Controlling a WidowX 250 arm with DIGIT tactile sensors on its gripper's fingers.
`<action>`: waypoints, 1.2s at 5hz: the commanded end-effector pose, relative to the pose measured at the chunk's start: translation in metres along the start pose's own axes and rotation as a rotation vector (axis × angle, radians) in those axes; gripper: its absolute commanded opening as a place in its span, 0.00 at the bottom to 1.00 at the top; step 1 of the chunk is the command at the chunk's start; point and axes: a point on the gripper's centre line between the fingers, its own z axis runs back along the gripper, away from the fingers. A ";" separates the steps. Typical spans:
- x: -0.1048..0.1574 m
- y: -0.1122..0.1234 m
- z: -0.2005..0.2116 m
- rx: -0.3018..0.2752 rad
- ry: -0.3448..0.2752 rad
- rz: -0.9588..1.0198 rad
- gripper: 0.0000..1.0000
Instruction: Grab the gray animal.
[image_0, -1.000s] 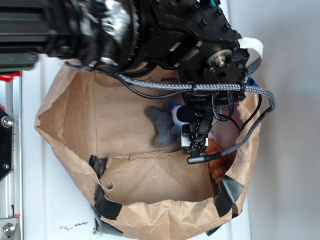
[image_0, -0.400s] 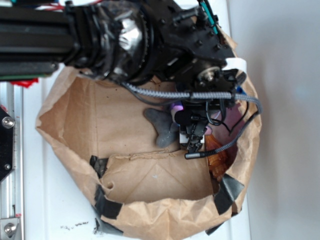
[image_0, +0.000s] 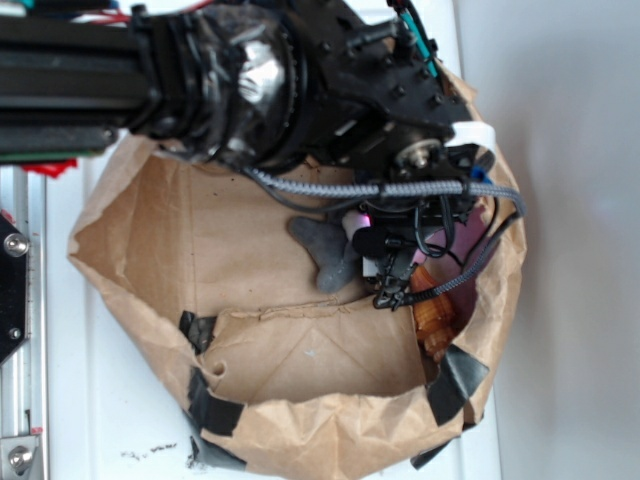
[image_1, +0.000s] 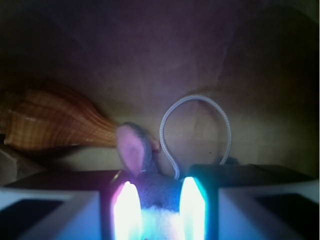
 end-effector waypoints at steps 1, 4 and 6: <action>0.009 -0.002 0.025 -0.023 -0.053 0.004 0.00; -0.024 -0.034 0.143 -0.112 -0.064 0.044 0.00; -0.002 -0.031 0.127 -0.065 -0.076 0.037 1.00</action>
